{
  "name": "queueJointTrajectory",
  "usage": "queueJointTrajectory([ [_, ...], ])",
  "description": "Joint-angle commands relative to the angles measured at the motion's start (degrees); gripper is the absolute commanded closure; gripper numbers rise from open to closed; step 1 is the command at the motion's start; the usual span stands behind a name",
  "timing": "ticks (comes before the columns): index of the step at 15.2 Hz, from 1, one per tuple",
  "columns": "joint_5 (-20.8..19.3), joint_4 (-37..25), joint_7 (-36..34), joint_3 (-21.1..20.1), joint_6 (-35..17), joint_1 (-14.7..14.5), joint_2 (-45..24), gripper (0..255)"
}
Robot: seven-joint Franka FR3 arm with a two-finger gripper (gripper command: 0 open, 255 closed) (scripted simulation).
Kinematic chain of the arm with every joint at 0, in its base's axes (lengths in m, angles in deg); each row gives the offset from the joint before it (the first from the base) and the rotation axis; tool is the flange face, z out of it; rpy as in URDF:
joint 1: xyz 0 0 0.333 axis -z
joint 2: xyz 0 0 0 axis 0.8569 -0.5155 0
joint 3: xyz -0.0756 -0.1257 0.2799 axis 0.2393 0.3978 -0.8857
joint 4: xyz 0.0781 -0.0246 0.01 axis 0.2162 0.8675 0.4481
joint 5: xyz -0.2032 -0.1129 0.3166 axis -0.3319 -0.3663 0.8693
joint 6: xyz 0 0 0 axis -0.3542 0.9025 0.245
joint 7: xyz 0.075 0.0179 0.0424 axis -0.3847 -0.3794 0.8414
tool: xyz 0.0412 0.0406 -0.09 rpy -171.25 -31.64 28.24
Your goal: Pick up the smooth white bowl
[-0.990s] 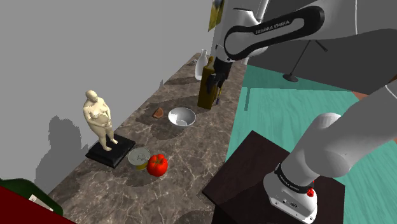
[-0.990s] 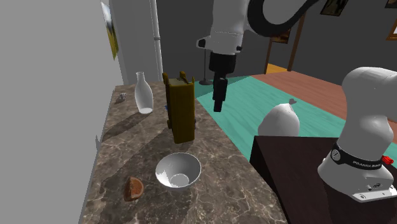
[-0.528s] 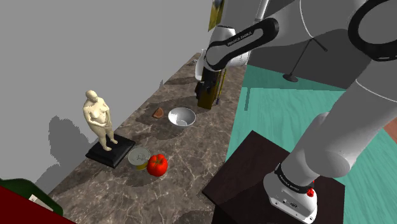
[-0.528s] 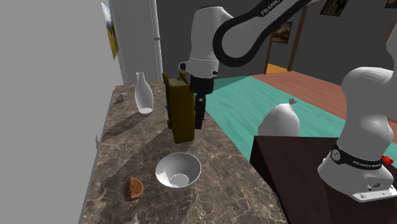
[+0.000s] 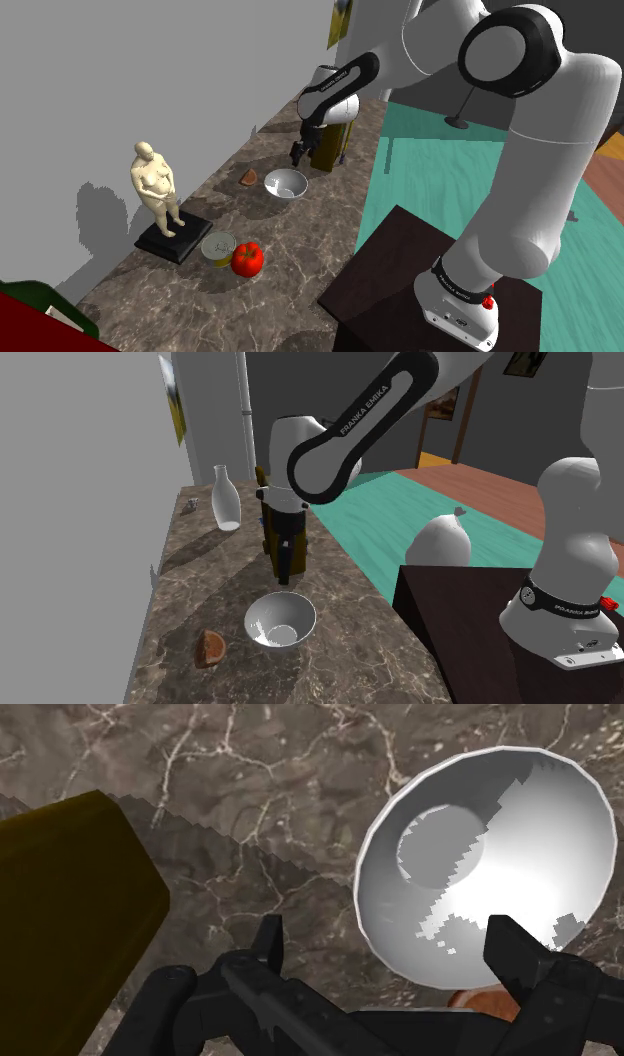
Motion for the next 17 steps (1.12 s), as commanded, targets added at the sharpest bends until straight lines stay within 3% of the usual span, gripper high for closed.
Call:
queueJointTrajectory([
  [1, 1.1, -1.1, 1.1, -0.5, -1.3, 0.4, -2.5, 0],
  [9, 3.0, -1.1, 2.8, -1.6, -5.2, 1.1, -6.5, 0],
  [10, 3.0, -1.1, 2.8, -1.6, -5.2, 1.1, -6.6, 255],
  [17, 3.1, -1.1, 2.9, -1.6, -5.3, 1.2, -6.5, 255],
])
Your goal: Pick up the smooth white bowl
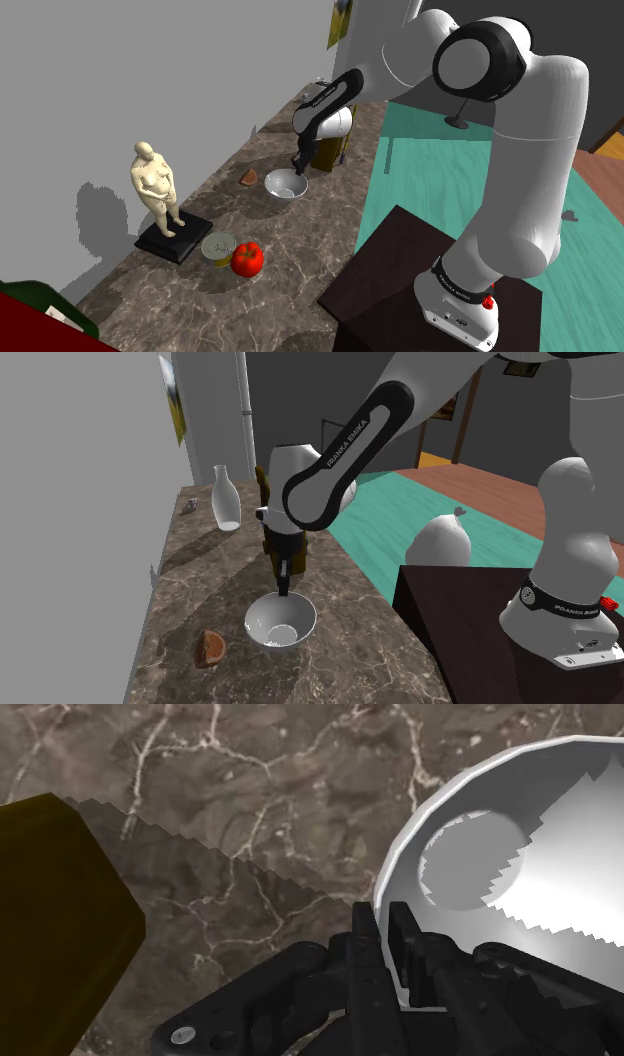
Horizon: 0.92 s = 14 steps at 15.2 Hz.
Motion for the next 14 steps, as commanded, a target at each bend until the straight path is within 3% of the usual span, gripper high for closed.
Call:
queueJointTrajectory([
  [1, 0.0, 0.0, 0.0, 0.0, 0.0, 0.0, 0.0, 255],
  [14, -3.4, -0.4, -3.1, 1.7, 7.3, -1.2, 7.0, 255],
])
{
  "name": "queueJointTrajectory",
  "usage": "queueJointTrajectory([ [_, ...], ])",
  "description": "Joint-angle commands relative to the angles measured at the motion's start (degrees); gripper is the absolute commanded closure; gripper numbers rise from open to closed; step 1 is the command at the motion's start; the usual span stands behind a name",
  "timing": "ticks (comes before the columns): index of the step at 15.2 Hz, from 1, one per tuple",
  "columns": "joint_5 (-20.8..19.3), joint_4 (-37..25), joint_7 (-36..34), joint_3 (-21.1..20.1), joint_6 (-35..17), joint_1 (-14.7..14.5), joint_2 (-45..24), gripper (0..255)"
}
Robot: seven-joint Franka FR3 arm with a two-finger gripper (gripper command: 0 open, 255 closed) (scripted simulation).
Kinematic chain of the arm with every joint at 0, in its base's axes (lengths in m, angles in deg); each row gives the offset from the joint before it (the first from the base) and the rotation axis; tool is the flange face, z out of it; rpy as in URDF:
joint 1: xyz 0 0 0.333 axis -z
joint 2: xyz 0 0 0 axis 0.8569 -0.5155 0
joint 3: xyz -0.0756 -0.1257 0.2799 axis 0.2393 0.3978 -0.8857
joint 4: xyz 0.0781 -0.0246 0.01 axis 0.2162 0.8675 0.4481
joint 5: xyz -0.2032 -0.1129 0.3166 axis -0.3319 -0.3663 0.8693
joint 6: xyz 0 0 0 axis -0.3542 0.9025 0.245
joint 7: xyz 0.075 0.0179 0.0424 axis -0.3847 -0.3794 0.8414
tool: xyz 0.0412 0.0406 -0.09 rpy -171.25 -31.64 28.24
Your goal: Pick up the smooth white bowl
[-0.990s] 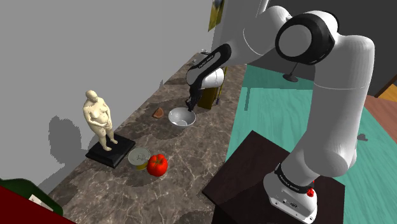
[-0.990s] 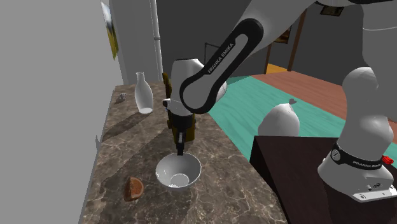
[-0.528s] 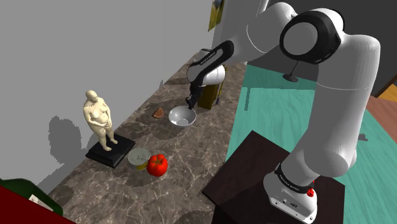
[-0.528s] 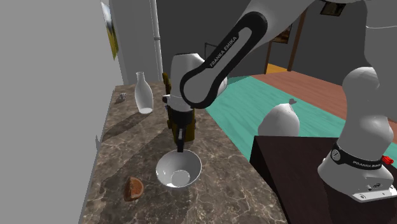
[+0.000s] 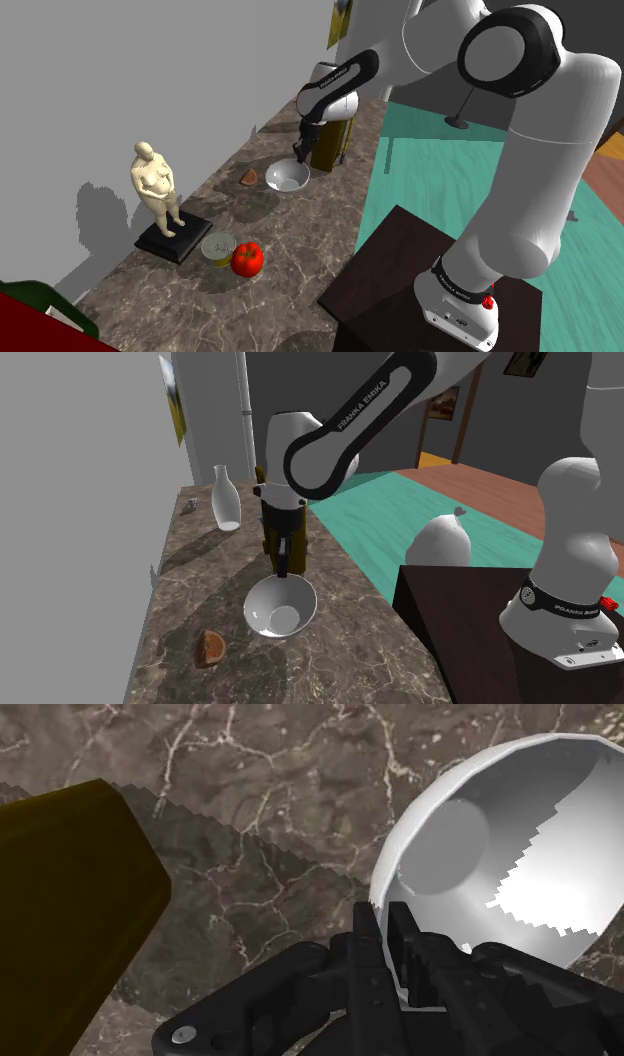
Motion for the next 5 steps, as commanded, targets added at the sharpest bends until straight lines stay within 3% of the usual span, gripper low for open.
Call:
queueJointTrajectory([
  [1, -0.6, -0.3, -0.6, 0.2, 1.3, -0.2, 1.1, 255],
  [5, -1.1, -0.6, -1.1, 0.4, 2.7, -0.3, 2.2, 255],
])
